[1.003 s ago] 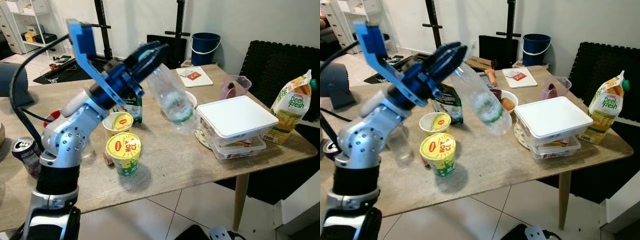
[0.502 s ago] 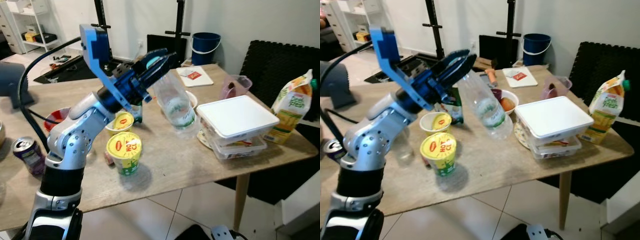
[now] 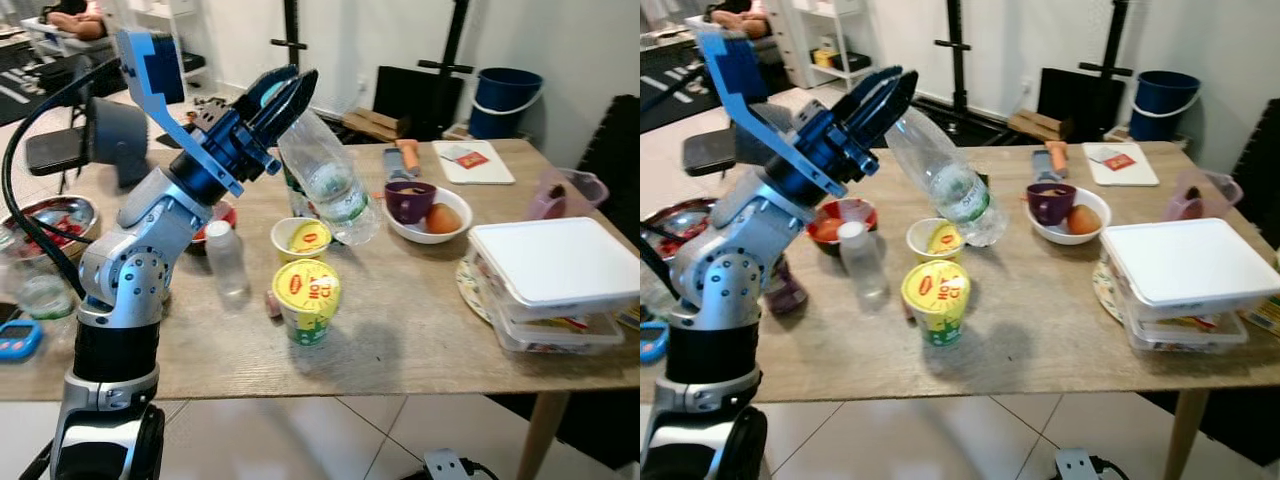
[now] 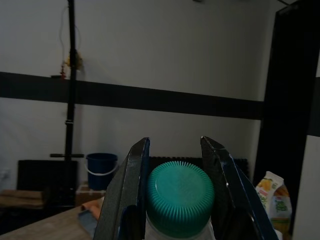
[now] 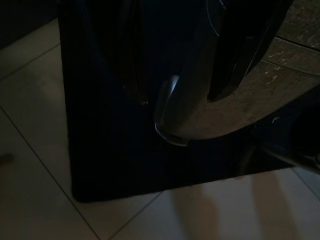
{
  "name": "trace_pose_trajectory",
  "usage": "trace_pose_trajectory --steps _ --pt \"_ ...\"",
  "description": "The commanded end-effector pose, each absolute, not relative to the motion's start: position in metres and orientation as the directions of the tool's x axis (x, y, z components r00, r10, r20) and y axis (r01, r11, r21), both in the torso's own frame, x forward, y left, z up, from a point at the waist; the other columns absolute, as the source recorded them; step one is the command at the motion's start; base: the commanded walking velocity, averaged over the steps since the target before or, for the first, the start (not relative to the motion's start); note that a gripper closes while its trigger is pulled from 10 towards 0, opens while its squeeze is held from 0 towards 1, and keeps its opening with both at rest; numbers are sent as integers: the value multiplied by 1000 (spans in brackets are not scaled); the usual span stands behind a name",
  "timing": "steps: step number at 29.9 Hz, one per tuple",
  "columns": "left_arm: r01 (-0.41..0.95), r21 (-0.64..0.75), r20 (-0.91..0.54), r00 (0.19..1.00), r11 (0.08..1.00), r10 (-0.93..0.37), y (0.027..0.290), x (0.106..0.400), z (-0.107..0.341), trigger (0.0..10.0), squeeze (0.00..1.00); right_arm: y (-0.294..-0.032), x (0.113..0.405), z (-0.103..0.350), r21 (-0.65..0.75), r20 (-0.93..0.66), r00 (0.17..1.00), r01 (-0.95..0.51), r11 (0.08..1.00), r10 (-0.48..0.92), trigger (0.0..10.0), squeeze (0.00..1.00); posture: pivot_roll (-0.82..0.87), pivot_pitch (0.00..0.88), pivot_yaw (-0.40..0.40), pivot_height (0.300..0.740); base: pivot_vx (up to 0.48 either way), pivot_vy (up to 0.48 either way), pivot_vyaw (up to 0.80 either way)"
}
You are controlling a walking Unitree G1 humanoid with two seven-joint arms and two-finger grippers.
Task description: Restocking fridge
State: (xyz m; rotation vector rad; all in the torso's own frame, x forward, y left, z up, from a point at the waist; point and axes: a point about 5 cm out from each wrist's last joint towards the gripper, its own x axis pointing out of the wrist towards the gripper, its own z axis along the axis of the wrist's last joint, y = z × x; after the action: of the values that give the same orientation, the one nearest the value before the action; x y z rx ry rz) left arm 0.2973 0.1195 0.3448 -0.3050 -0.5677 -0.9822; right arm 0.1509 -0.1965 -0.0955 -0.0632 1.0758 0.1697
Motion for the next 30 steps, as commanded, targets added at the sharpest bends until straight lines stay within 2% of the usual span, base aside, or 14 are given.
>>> trace_pose_trajectory --steps 1,23,30 --pt "829 51 593 423 557 -685 125 294 352 10000 0 -190 145 -98 61 -883 450 -174 983 135 10000 0 14 52 31 740 0 0 731" --pt "817 52 597 435 574 -674 126 296 354 10000 0 -190 144 -99 55 -882 452 -179 982 132 10000 0 15 55 33 740 0 0 732" --pt "813 53 598 440 580 -671 127 296 354 10000 0 -193 143 -99 6 -892 443 -176 984 85 10000 0 15 54 34 740 0 0 0"
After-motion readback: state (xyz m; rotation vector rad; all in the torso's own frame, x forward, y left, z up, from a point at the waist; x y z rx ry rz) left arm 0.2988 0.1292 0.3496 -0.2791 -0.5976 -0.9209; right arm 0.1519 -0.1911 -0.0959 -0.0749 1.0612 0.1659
